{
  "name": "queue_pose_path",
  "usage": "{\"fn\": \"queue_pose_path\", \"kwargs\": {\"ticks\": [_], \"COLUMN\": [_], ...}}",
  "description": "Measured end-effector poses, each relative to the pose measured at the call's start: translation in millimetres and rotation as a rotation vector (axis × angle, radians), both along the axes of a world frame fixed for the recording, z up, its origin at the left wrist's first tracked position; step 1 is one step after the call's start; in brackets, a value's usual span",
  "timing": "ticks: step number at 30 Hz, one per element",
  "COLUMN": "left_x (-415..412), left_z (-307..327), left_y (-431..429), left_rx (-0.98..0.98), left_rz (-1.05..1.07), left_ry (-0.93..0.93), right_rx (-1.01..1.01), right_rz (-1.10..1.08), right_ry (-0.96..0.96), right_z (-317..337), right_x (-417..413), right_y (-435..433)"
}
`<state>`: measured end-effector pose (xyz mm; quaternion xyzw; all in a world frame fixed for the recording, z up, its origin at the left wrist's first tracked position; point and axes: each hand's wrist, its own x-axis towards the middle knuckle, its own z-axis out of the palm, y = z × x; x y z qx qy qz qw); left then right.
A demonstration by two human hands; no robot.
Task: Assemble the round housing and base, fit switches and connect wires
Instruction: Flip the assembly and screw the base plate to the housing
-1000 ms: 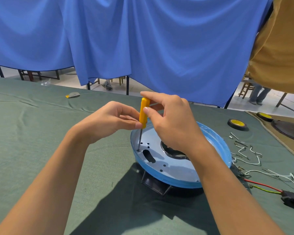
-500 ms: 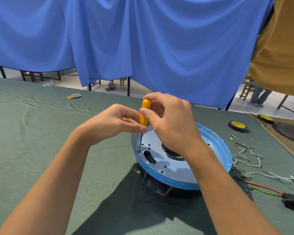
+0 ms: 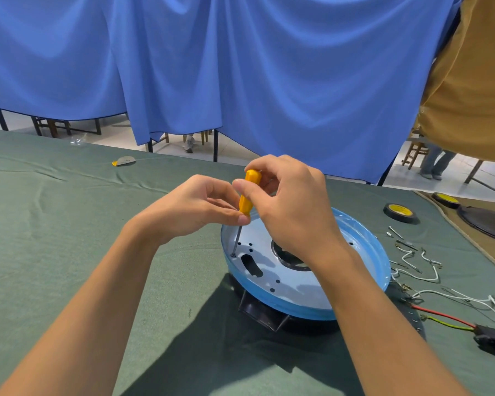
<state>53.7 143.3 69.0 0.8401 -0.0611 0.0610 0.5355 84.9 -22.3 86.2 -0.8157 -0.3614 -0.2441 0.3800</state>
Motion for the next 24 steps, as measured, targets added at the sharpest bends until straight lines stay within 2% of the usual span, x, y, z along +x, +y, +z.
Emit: {"fn": "queue_pose_path", "kwargs": {"ticks": [4, 11, 16, 21, 24], "left_x": [-1.2, -0.6, -1.3, 0.6, 3.0], "left_z": [0.3, -0.4, -1.3, -3.1, -4.9], "left_y": [4.5, 2.8, 7.3, 3.4, 2.1], "left_rx": [-0.009, -0.016, -0.011, -0.012, -0.02], "left_rz": [-0.017, -0.016, -0.03, -0.038, -0.053], "left_ry": [0.022, -0.003, 0.008, 0.011, -0.008], "right_rx": [-0.058, -0.035, -0.074, -0.033, -0.081], "right_rz": [0.12, 0.005, 0.082, -0.009, 0.009], "right_ry": [0.094, -0.029, 0.051, 0.002, 0.015], "right_z": [1.8, -3.3, -1.7, -2.9, -1.4], "right_x": [0.4, -1.0, -0.1, -0.4, 0.0], "right_y": [-1.7, 1.5, 0.4, 1.1, -0.4]}}
